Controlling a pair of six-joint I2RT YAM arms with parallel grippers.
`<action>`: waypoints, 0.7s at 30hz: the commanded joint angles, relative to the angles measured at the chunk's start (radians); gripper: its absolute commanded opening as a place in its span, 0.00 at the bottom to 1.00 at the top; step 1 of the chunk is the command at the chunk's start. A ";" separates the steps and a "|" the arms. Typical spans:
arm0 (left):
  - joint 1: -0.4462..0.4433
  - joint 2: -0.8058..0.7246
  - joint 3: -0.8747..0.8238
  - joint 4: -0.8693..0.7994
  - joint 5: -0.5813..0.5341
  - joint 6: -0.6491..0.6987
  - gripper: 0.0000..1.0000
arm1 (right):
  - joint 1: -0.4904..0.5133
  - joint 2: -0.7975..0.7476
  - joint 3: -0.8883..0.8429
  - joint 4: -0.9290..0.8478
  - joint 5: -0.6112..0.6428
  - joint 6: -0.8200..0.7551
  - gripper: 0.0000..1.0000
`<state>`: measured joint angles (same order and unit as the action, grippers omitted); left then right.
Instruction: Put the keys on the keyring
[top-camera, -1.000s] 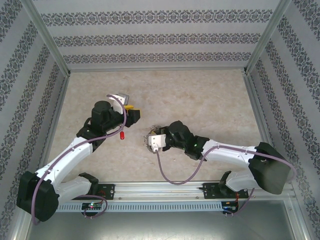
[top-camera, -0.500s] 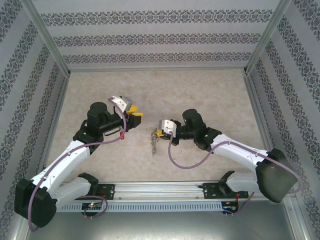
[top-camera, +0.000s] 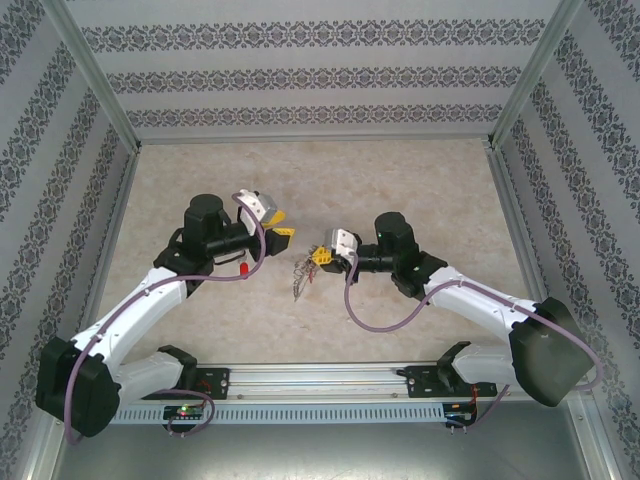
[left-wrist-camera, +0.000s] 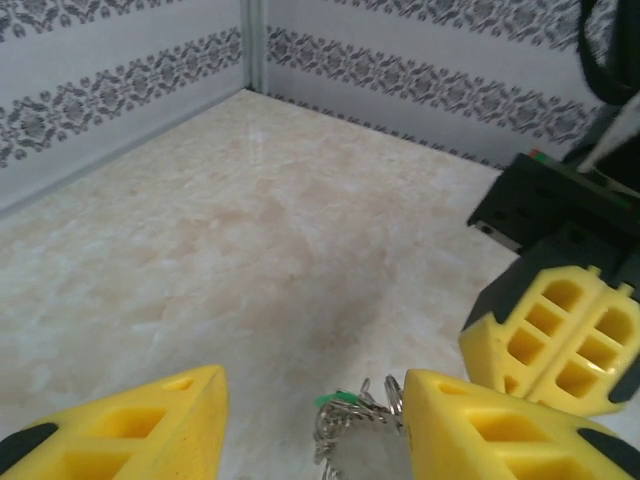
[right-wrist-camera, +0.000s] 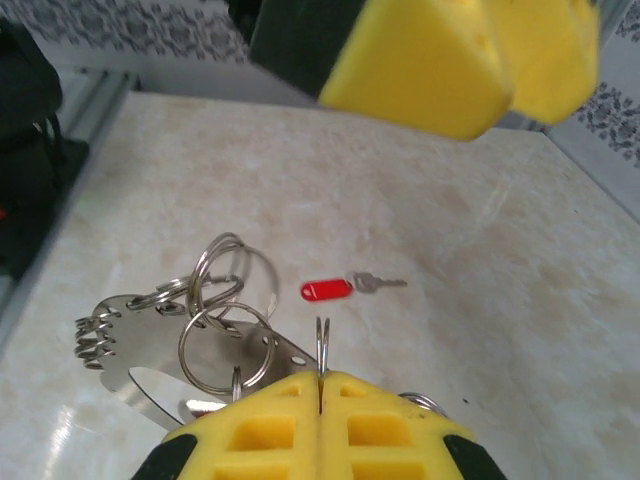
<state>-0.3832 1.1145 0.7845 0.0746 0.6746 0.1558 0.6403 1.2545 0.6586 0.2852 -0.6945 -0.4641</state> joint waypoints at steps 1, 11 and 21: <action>0.009 0.025 0.066 -0.060 -0.035 0.085 0.50 | 0.051 0.001 0.014 -0.088 0.135 -0.208 0.00; -0.001 0.084 0.056 -0.160 0.161 0.207 0.41 | 0.114 0.043 -0.005 -0.074 0.208 -0.281 0.00; -0.022 0.124 0.069 -0.304 0.242 0.388 0.41 | 0.082 0.027 -0.071 0.021 0.078 -0.088 0.00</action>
<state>-0.3885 1.2175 0.8314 -0.1387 0.8669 0.4477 0.7345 1.2972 0.6106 0.2234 -0.5438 -0.6365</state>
